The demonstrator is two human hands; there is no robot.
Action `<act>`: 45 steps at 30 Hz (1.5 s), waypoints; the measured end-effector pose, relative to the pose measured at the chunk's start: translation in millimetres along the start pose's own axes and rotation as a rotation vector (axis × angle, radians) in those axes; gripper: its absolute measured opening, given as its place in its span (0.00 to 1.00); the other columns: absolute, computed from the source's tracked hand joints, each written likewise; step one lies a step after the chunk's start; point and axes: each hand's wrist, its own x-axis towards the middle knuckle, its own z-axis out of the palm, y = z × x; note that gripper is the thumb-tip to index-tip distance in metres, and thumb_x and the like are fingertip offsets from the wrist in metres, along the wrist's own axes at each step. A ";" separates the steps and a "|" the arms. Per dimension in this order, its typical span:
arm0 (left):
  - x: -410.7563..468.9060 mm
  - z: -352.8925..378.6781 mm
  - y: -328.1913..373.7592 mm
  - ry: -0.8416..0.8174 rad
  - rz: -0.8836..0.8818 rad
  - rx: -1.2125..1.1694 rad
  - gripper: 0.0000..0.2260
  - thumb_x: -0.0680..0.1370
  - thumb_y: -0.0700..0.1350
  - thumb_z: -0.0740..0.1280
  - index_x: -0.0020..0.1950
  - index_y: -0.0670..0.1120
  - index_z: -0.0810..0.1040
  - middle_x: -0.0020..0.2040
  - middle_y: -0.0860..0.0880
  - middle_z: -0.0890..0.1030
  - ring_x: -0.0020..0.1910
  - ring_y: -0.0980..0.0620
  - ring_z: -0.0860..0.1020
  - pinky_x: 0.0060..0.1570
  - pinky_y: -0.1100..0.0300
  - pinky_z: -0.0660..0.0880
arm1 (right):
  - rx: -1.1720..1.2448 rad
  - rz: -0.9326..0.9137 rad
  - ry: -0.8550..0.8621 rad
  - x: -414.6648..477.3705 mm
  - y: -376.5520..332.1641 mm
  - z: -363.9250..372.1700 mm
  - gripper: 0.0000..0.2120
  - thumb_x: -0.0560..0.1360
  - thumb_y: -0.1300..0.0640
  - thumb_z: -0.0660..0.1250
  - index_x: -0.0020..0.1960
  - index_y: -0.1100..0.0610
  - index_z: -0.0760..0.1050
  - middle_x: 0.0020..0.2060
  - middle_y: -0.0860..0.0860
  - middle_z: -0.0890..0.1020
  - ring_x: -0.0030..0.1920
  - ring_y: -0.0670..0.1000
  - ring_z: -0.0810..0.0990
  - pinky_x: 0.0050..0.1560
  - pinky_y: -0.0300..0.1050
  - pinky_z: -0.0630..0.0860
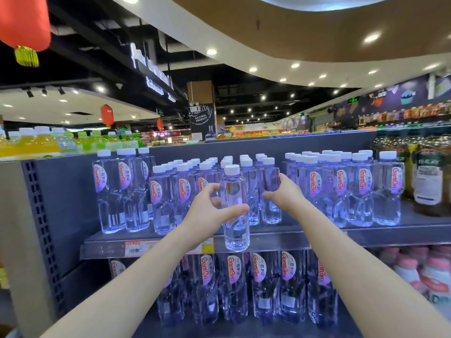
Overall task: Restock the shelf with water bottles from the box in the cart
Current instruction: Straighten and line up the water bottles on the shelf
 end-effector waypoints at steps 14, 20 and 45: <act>1.6 7.8 -5.7 0.029 0.000 -0.032 0.34 0.69 0.57 0.82 0.70 0.56 0.70 0.53 0.54 0.83 0.53 0.54 0.85 0.49 0.64 0.75 | -0.035 -0.026 0.029 10.9 11.4 17.2 0.27 0.79 0.50 0.71 0.74 0.51 0.65 0.65 0.57 0.78 0.55 0.59 0.76 0.49 0.49 0.69; 2.5 20.1 -0.4 0.012 0.020 -0.062 0.30 0.70 0.55 0.82 0.65 0.56 0.70 0.50 0.55 0.82 0.48 0.64 0.81 0.49 0.63 0.75 | -0.113 0.082 -0.058 1.9 -0.2 13.5 0.38 0.83 0.50 0.66 0.83 0.58 0.47 0.72 0.65 0.71 0.68 0.65 0.74 0.60 0.54 0.72; 32.2 46.8 27.1 0.102 0.106 0.208 0.32 0.73 0.67 0.74 0.73 0.56 0.72 0.55 0.53 0.84 0.58 0.51 0.81 0.60 0.49 0.79 | 0.260 -0.196 -0.135 -61.9 8.4 -15.1 0.41 0.65 0.40 0.78 0.76 0.41 0.67 0.51 0.54 0.85 0.52 0.51 0.85 0.56 0.50 0.80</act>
